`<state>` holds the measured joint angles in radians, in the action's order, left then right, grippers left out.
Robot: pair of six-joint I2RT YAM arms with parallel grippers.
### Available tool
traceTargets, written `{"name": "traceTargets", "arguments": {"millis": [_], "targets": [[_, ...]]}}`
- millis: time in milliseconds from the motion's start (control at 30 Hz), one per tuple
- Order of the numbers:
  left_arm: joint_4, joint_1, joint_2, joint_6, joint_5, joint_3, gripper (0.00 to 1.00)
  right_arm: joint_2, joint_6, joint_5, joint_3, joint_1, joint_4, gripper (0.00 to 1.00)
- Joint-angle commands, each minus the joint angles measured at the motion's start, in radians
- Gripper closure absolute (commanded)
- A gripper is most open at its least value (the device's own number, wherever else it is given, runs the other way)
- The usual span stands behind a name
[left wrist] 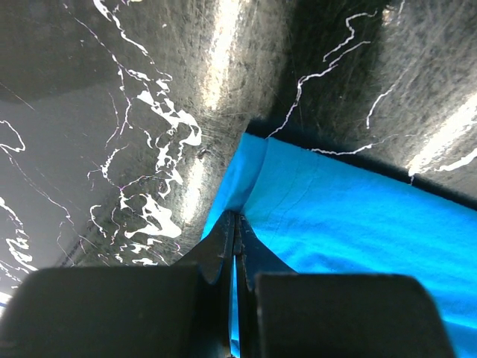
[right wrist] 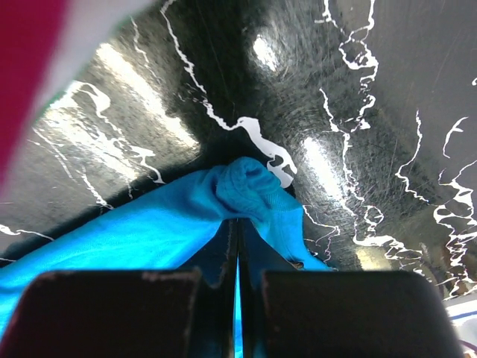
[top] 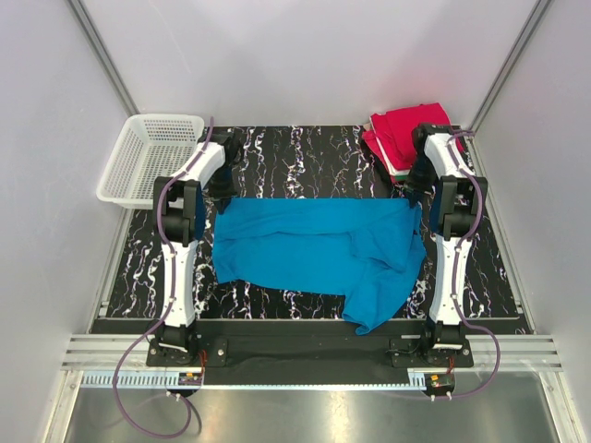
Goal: Fold and stack the t-shirts
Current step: Fold the tshirt
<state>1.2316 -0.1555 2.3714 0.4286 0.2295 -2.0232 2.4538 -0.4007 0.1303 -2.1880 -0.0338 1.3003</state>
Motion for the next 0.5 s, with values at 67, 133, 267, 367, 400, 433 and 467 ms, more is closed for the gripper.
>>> {"name": "traceTargets", "arguments": {"millis": [67,133,267,367,400,433,467], "targets": [[0.003,0.001,-0.001,0.009,0.037,-0.038,1.0,0.02,0.028,0.014,-0.096,-0.012,-0.078,0.98],[0.005,0.001,-0.006,0.01,0.039,-0.034,1.0,0.01,0.025,0.018,-0.095,-0.012,-0.069,0.94],[0.005,0.001,-0.023,0.01,0.037,-0.028,1.0,-0.036,0.016,0.057,-0.053,-0.012,-0.064,0.87],[0.003,0.001,-0.038,0.01,0.031,-0.022,0.99,-0.087,0.013,0.077,-0.009,-0.012,-0.081,0.85],[0.005,0.001,-0.044,0.01,0.028,-0.017,0.97,-0.101,0.01,0.078,0.002,-0.012,-0.082,0.85],[0.003,0.001,-0.049,0.01,0.025,-0.014,0.94,-0.13,0.01,0.081,0.02,-0.012,-0.085,0.85],[0.003,0.001,-0.061,0.01,0.024,-0.011,0.89,-0.145,0.007,0.084,0.03,-0.012,-0.087,0.85]]}}
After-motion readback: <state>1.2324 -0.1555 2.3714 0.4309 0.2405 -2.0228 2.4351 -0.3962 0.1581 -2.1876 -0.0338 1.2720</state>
